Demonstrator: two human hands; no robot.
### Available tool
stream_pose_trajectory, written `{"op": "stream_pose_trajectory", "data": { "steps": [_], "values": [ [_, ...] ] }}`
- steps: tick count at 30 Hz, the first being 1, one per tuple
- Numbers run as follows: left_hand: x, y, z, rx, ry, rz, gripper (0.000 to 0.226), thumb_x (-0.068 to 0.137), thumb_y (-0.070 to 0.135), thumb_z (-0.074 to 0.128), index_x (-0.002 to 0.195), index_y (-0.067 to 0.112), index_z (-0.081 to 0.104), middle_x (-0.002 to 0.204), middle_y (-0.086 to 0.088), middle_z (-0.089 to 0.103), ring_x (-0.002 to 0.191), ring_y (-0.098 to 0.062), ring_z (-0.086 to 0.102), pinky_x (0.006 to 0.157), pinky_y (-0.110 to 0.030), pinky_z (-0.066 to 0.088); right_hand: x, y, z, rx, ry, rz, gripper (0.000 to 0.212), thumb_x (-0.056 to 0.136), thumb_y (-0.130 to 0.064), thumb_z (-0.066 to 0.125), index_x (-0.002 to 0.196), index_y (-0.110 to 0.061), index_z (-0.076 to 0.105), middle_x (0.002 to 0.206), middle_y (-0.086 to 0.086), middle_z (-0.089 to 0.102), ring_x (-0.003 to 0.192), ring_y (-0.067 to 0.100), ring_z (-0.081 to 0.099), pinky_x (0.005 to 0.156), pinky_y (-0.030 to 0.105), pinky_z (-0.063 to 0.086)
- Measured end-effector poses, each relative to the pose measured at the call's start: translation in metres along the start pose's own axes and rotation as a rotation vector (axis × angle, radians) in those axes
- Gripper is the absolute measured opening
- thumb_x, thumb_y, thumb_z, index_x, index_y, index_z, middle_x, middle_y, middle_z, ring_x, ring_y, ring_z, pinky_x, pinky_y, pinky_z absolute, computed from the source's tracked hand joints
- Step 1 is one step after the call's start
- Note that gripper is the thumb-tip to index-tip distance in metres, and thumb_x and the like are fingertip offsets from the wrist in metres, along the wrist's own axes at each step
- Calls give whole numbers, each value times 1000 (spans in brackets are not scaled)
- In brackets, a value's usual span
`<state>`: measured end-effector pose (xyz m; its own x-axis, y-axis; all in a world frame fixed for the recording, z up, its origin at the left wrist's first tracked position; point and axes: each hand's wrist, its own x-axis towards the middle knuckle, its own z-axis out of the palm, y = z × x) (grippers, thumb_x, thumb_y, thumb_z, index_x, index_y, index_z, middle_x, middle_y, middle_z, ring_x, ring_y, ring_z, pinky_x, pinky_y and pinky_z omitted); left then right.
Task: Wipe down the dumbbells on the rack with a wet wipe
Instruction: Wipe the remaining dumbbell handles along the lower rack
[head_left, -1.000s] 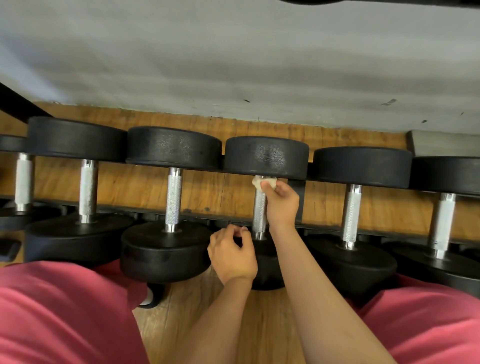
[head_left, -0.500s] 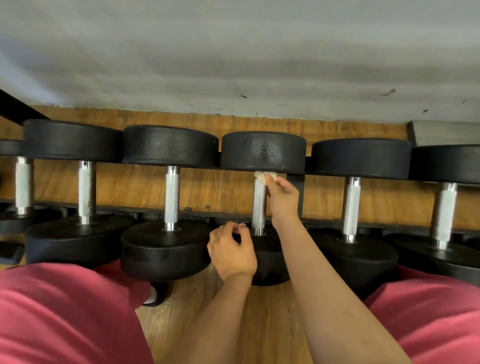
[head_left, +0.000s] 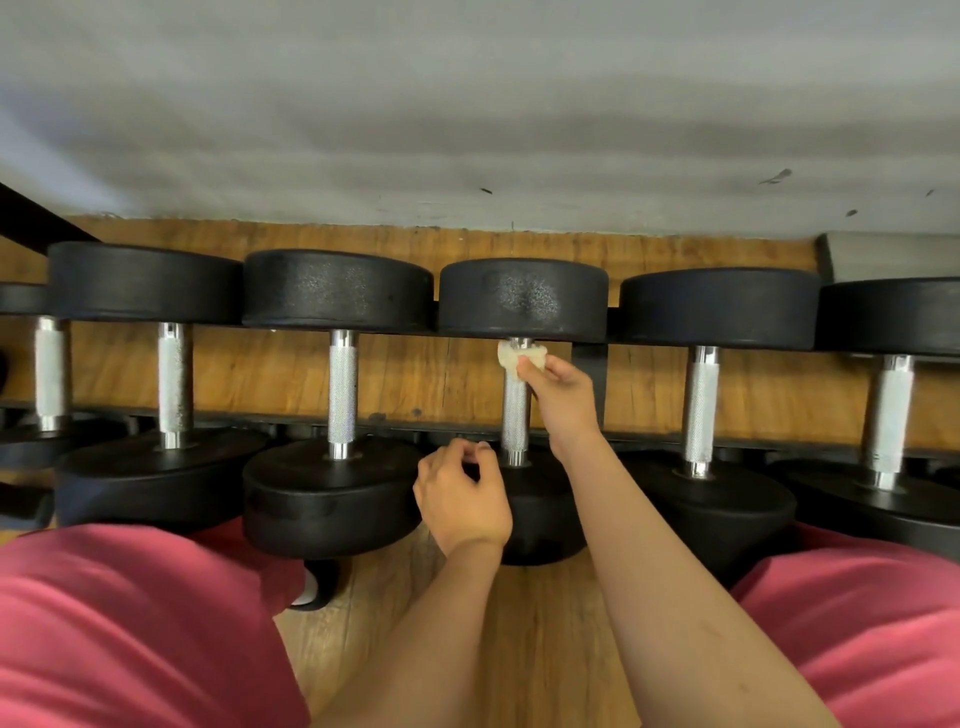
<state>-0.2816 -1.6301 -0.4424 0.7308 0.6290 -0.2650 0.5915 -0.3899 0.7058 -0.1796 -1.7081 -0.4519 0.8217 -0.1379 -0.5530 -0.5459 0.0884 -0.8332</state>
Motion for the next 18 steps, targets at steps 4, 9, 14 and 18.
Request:
{"op": "stream_pose_trajectory", "data": {
  "steps": [4, 9, 14, 18],
  "values": [
    [0, 0, 1, 1, -5, -7, 15, 95, 26, 56, 80, 24, 58, 79, 28, 33, 93, -9, 40, 95, -42, 42, 2, 3, 0, 56, 106, -24, 12, 93, -16, 63, 84, -23, 68, 87, -6, 68, 87, 6, 61, 78, 18, 44],
    [0, 1, -2, 18, -19, -16, 14, 95, 26, 55, 82, 23, 60, 79, 27, 33, 98, -16, 49, 96, -43, 42, -1, 1, 0, -24, 8, -15, 10, 94, -20, 62, 99, -15, 69, 92, -8, 67, 82, -3, 58, 64, 8, 38],
    [-1, 7, -4, 5, -23, -18, 19, 96, 29, 54, 79, 22, 57, 77, 26, 31, 104, -23, 53, 98, -45, 42, -6, 0, -2, -12, 95, -23, 10, 92, -16, 64, 84, -20, 69, 88, -4, 69, 86, 7, 61, 73, 19, 41],
    [-2, 6, -3, -9, -4, -18, 22, 97, 32, 53, 78, 22, 55, 77, 26, 32, 105, -24, 53, 99, -47, 42, -11, 1, 2, -34, 28, 1, 3, 92, -18, 64, 93, -20, 66, 92, -7, 66, 85, 0, 58, 66, 14, 38]
  ]
}}
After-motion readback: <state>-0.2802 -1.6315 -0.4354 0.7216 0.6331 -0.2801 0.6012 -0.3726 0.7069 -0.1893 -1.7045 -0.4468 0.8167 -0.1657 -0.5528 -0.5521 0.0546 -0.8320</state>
